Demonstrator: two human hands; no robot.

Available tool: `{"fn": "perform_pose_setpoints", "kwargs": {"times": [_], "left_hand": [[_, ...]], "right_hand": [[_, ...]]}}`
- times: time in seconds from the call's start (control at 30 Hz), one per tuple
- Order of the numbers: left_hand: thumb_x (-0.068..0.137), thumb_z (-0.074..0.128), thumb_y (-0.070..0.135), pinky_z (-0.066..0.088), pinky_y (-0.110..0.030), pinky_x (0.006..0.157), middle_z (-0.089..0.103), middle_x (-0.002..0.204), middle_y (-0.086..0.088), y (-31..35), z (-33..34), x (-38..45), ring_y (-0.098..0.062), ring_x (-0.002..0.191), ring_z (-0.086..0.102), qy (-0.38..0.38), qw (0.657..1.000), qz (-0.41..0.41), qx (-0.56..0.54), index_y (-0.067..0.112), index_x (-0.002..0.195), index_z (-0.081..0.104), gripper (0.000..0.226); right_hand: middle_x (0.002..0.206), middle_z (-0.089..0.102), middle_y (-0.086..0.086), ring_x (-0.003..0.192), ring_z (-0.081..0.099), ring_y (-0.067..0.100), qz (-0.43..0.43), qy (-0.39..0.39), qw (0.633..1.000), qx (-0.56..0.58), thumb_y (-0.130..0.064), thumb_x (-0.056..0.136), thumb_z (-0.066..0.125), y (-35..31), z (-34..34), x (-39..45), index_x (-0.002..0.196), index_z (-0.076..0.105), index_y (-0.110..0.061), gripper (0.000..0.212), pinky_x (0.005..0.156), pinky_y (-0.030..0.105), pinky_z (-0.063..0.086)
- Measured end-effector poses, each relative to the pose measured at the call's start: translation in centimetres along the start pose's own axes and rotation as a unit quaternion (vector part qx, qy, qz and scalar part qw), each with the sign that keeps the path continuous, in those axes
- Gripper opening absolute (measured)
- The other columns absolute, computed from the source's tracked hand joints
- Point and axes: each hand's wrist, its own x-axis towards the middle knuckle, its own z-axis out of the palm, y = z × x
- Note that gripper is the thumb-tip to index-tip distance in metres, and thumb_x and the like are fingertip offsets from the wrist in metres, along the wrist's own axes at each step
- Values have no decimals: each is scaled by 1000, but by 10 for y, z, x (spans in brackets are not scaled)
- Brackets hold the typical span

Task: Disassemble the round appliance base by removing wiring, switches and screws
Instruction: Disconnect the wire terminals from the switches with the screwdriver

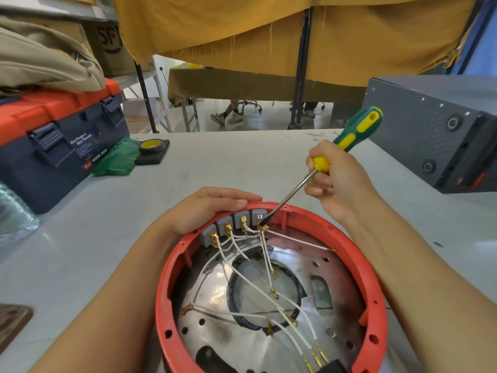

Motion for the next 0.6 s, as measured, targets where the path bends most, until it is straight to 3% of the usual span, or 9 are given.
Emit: {"fn": "perform_pose_setpoints", "kwargs": {"times": [0.2,0.37,0.47,0.6], "left_hand": [[77,64,13,56,-25,68,71,93,-13,2,0,-1,-18,77,69,30,999,7,33,9,99,70,23],[84,67,19,55,-33,78,74,90,-7,9,0,-8,-23,82,71,136,969,51,201,20,87,69,4],[83,68,28,52,-26,74,74,84,2,18,-2,-20,-13,80,70,181,948,55,257,26,84,70,3],[83,69,27,53,-32,79,74,86,-2,22,-4,-46,-21,81,70,138,954,14,265,28,90,69,7]], "right_hand": [[38,32,-5,32,21,6,2,-24,1000,12,-17,91,49,-12,-7,0,62,42,-12,30,35,17,27],[40,30,-3,36,25,8,7,-60,998,-3,-26,93,54,-16,-10,-1,63,49,-12,34,40,19,32],[43,34,-2,38,30,9,4,-83,996,-25,-34,91,58,-18,-13,-1,64,57,-13,34,44,18,40],[47,40,-2,40,34,10,-3,-137,989,-63,-44,75,66,-23,-12,-6,64,62,-17,29,48,21,47]]}}
